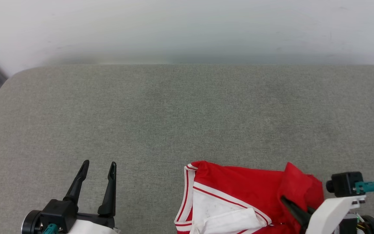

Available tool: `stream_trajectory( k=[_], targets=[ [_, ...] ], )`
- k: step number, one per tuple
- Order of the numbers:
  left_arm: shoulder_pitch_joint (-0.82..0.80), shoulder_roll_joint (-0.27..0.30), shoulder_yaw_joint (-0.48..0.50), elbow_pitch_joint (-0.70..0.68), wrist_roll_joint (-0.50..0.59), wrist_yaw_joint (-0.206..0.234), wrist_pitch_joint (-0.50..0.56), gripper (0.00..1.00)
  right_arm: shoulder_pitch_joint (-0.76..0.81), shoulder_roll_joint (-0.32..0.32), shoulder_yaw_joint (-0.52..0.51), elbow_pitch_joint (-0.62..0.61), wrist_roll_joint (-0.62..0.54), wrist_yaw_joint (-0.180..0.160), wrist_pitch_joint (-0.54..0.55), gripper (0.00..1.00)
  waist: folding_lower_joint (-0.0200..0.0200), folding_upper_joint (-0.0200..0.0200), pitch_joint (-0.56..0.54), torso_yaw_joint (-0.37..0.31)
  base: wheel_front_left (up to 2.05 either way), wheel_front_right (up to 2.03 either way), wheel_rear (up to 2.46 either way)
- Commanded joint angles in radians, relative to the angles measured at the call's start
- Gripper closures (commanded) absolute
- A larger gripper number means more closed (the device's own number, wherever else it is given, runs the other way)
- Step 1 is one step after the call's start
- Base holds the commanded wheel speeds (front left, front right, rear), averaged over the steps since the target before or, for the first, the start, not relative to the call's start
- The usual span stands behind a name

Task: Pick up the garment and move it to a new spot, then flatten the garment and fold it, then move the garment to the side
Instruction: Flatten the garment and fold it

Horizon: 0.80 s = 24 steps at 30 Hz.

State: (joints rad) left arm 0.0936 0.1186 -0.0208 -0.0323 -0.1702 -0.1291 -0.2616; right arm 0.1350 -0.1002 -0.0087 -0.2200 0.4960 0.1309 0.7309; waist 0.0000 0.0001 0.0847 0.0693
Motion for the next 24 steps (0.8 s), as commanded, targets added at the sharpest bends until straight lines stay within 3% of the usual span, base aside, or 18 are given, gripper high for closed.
stream_trajectory(
  k=[1, 9, 15, 16, 17, 18, 24],
  targets=[
    [-0.013, -0.001, 0.003, 0.001, 0.001, 0.000, -0.005, 0.00, -0.029, 0.018, 0.027, -0.011, 0.007, 0.000, 0.013, 1.00, 0.0000, -0.0001, 0.004, 0.008, 0.00, 0.00, 0.00],
    [-0.017, -0.003, -0.008, 0.008, -0.004, -0.001, -0.005, 0.00, -0.081, 0.051, 0.157, 0.029, -0.005, 0.000, 0.012, 1.00, 0.0000, -0.0001, 0.003, 0.042, 0.00, 0.00, 0.00],
    [-0.014, 0.006, -0.019, 0.011, -0.009, -0.001, -0.005, 0.00, -0.133, 0.051, 0.259, 0.167, 0.072, 0.000, -0.074, 1.00, 0.0000, -0.0001, -0.002, 0.065, 0.00, 0.00, 0.00],
    [-0.014, 0.006, -0.020, 0.010, -0.009, -0.001, -0.005, 0.00, -0.145, 0.051, 0.269, 0.184, 0.067, 0.000, -0.083, 0.96, 0.0000, -0.0001, -0.002, 0.068, 0.00, 0.00, 0.00],
    [-0.015, 0.007, -0.020, 0.010, -0.010, -0.001, -0.005, 0.00, -0.154, 0.052, 0.275, 0.200, 0.067, 0.000, -0.092, 0.56, 0.0000, -0.0001, -0.002, 0.070, 0.00, 0.00, 0.00],
    [-0.016, 0.008, -0.020, 0.010, -0.010, -0.001, -0.005, 0.00, -0.162, 0.052, 0.285, 0.215, 0.068, 0.000, -0.098, 0.00, 0.0000, -0.0001, -0.002, 0.072, 0.00, 0.00, 0.00],
    [-0.010, 0.011, -0.016, 0.010, -0.002, -0.001, -0.005, 0.00, -0.202, 0.050, 0.348, 0.223, 0.084, 0.000, -0.125, 0.00, 0.0000, -0.0001, 0.000, 0.071, 0.00, 0.00, 0.00]
  ],
)
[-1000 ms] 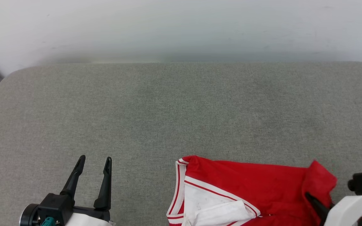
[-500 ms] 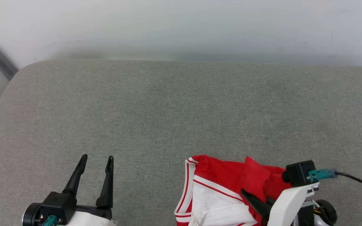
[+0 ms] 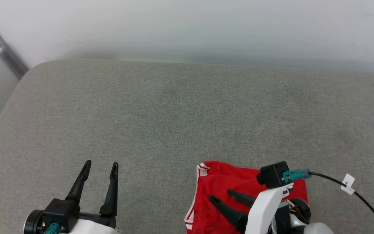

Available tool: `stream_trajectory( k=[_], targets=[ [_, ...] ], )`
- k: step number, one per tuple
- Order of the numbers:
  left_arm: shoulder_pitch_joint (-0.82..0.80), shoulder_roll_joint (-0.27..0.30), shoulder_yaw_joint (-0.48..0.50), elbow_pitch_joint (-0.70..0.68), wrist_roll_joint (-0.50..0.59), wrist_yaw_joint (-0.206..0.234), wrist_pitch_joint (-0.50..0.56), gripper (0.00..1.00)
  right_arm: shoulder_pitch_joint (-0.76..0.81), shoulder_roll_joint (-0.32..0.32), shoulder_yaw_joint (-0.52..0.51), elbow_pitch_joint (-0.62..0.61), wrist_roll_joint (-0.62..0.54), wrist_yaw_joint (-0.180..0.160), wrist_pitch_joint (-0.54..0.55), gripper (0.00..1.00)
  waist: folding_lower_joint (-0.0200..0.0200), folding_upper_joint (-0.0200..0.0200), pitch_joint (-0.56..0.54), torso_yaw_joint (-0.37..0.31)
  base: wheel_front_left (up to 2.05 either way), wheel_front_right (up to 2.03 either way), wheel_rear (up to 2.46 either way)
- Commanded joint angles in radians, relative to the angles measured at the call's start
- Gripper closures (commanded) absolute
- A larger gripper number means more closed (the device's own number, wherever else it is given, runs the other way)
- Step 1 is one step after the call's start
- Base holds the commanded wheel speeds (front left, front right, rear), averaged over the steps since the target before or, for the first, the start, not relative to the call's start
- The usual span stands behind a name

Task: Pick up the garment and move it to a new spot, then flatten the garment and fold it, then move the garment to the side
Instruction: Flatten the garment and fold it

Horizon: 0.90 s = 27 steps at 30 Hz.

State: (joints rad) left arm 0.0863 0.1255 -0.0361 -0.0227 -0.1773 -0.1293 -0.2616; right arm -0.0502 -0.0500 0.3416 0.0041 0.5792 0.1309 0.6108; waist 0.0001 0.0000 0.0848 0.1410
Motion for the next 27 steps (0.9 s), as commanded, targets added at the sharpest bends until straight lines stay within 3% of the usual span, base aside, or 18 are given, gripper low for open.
stream_trajectory(
  k=[1, 9, 13, 15, 22, 27],
  targets=[
    [-0.001, 0.003, 0.001, 0.001, 0.005, -0.001, -0.005, 0.00, -0.023, 0.000, -0.002, -0.005, 0.004, 0.000, -0.010, 0.00, -0.0001, 0.0000, 0.000, -0.002, 0.00, 0.00, 0.00],
    [-0.004, -0.001, 0.006, 0.000, 0.005, -0.001, -0.005, 0.00, -0.085, 0.000, -0.067, -0.027, -0.123, 0.000, -0.043, 0.00, -0.0001, 0.0000, -0.008, -0.029, 0.00, 0.00, 0.00],
    [-0.010, -0.003, 0.009, -0.006, 0.004, -0.001, -0.005, 0.00, -0.127, -0.064, -0.111, -0.053, -0.240, 0.000, -0.103, 0.00, -0.0001, 0.0000, -0.011, -0.051, 0.00, 0.00, 0.00],
    [-0.013, -0.004, 0.008, -0.010, 0.004, -0.001, -0.005, 0.00, -0.145, -0.131, -0.145, -0.063, -0.303, 0.000, -0.177, 0.00, -0.0001, 0.0000, -0.011, -0.068, 0.00, 0.00, 0.00],
    [-0.013, -0.011, 0.007, -0.016, 0.004, -0.001, -0.005, 0.00, -0.124, -0.238, -0.249, -0.073, -0.406, 0.000, -0.344, 0.00, -0.0001, 0.0000, -0.010, -0.096, 0.00, 0.00, 0.00],
    [-0.018, -0.018, -0.004, -0.017, -0.002, -0.001, -0.005, 0.00, -0.039, -0.228, -0.356, -0.095, -0.405, 0.000, -0.491, 0.00, -0.0001, 0.0000, -0.010, -0.100, 0.00, 0.00, 0.00]
  ],
)
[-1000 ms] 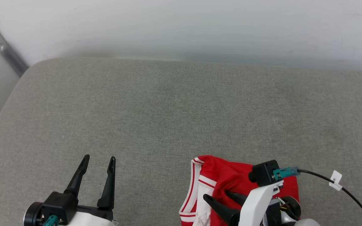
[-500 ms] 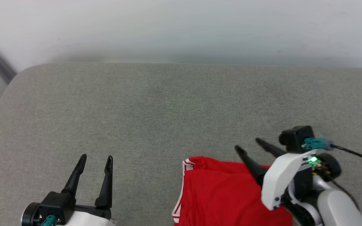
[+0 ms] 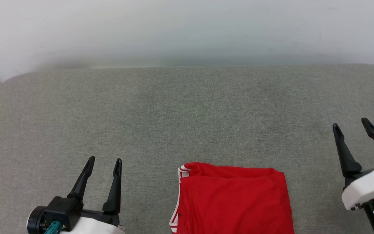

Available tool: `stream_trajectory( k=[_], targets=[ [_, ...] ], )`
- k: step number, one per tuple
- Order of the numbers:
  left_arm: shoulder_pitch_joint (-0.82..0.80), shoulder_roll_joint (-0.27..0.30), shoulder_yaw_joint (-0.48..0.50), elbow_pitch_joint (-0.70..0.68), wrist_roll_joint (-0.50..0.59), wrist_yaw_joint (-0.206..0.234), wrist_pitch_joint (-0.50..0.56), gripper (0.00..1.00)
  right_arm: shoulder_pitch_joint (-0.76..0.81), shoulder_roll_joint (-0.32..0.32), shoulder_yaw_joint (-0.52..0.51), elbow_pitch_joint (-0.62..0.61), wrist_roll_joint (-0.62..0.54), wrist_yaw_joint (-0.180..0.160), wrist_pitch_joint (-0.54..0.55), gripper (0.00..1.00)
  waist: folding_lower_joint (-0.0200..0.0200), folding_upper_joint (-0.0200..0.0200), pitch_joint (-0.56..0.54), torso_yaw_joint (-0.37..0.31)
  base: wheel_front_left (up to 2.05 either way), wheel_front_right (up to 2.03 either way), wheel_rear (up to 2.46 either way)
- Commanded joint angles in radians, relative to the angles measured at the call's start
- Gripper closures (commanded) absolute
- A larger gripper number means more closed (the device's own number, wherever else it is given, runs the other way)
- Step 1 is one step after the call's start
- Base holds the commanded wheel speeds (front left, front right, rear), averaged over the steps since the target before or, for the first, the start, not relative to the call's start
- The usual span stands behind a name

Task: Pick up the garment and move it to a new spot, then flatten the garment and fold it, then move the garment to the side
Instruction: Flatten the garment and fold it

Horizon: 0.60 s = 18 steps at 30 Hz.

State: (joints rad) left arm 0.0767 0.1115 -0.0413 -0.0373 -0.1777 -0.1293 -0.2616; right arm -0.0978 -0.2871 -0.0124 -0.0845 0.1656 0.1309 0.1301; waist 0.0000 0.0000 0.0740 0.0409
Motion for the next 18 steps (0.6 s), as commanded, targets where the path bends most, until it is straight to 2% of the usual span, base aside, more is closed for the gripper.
stream_trajectory(
  k=[1, 9, 18],
  targets=[
    [-0.008, -0.006, 0.003, -0.003, -0.004, -0.001, -0.005, 0.00, 0.026, 0.010, -0.019, -0.017, 0.005, 0.000, -0.044, 0.00, 0.0000, 0.0000, 0.002, -0.001, 0.00, 0.00, 0.00],
    [-0.010, -0.011, -0.007, -0.018, -0.009, -0.001, -0.005, 0.00, 0.145, 0.076, -0.049, -0.072, 0.002, 0.000, -0.270, 0.00, 0.0000, 0.0000, 0.012, 0.001, 0.00, 0.00, 0.00],
    [0.009, -0.018, -0.003, -0.043, 0.006, -0.001, -0.005, 0.00, 0.184, 0.144, -0.043, -0.031, -0.011, 0.000, -0.332, 0.00, 0.0000, 0.0000, 0.007, 0.008, 0.00, 0.00, 0.00]
  ],
)
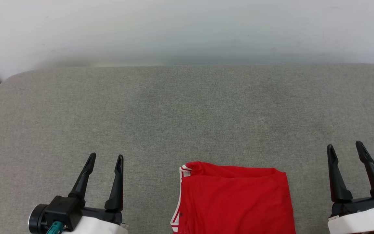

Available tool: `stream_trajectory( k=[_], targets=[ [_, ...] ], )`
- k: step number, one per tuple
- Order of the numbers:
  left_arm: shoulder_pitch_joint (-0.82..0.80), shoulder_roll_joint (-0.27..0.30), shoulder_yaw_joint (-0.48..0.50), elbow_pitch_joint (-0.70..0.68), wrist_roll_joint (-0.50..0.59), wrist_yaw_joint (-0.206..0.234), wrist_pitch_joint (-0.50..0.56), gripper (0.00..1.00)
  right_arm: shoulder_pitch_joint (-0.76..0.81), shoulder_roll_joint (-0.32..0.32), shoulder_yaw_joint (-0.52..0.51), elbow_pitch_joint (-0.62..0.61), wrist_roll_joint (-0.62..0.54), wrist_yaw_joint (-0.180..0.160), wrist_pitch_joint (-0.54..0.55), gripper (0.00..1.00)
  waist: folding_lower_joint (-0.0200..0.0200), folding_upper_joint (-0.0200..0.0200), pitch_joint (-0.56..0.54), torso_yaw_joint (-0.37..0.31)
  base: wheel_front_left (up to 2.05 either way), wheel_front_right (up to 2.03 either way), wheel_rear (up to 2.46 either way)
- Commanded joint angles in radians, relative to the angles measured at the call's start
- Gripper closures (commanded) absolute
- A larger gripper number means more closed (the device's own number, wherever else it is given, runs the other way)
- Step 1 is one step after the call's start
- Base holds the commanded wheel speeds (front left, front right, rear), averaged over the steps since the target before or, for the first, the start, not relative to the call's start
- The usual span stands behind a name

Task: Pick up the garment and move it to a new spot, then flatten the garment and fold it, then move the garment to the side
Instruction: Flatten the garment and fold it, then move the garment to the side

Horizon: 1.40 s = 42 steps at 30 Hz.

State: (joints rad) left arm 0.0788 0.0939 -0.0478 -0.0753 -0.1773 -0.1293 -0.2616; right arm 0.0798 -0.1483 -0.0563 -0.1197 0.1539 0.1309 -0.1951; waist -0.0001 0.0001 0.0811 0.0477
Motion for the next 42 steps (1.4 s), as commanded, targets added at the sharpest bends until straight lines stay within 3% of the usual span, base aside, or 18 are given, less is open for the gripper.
stream_trajectory(
  k=[1, 15, 19, 25, 28, 31, 34, 42],
  targets=[
    [0.008, -0.001, 0.004, -0.006, 0.008, -0.001, -0.005, 0.00, 0.005, 0.007, 0.002, 0.007, 0.000, 0.000, -0.008, 0.00, 0.0001, -0.0001, -0.001, 0.002, 0.00, 0.00, 0.00],
    [0.012, -0.008, 0.005, -0.010, 0.013, -0.001, -0.005, 0.00, 0.009, 0.006, 0.013, 0.002, 0.028, 0.000, 0.057, 0.00, 0.0001, -0.0001, 0.002, 0.009, 0.00, 0.00, 0.00],
    [0.003, -0.010, -0.001, -0.006, 0.010, -0.001, -0.005, 0.00, 0.013, -0.036, 0.051, -0.024, 0.060, 0.000, 0.203, 0.00, 0.0001, -0.0001, 0.014, 0.012, 0.00, 0.00, 0.00],
    [-0.021, -0.009, -0.011, -0.002, 0.008, -0.001, -0.005, 0.00, 0.039, -0.102, 0.114, -0.068, 0.168, 0.000, 0.583, 0.00, 0.0001, -0.0001, 0.040, 0.024, 0.00, 0.00, 0.00],
    [-0.029, -0.005, -0.018, 0.000, 0.008, -0.001, -0.005, 0.00, 0.047, -0.091, 0.106, -0.095, 0.233, 0.000, 0.752, 0.00, 0.0001, -0.0001, 0.055, 0.034, 0.00, 0.00, 0.00],
    [-0.039, -0.003, -0.029, 0.007, 0.010, -0.001, -0.005, 0.00, 0.053, -0.090, 0.096, -0.095, 0.222, 0.000, 0.889, 0.00, 0.0001, -0.0001, 0.071, 0.050, 0.00, 0.00, 0.00],
    [-0.051, 0.001, -0.041, 0.012, 0.010, -0.001, -0.005, 0.00, 0.049, -0.056, 0.088, -0.077, 0.209, 0.000, 0.968, 0.00, 0.0001, -0.0001, 0.083, 0.069, 0.00, 0.00, 0.00],
    [-0.069, -0.001, -0.073, 0.024, 0.021, -0.001, -0.005, 0.00, 0.011, 0.004, 0.103, 0.033, 0.149, 0.000, 1.001, 0.00, 0.0001, -0.0001, 0.114, 0.117, 0.00, 0.00, 0.00]
  ],
)
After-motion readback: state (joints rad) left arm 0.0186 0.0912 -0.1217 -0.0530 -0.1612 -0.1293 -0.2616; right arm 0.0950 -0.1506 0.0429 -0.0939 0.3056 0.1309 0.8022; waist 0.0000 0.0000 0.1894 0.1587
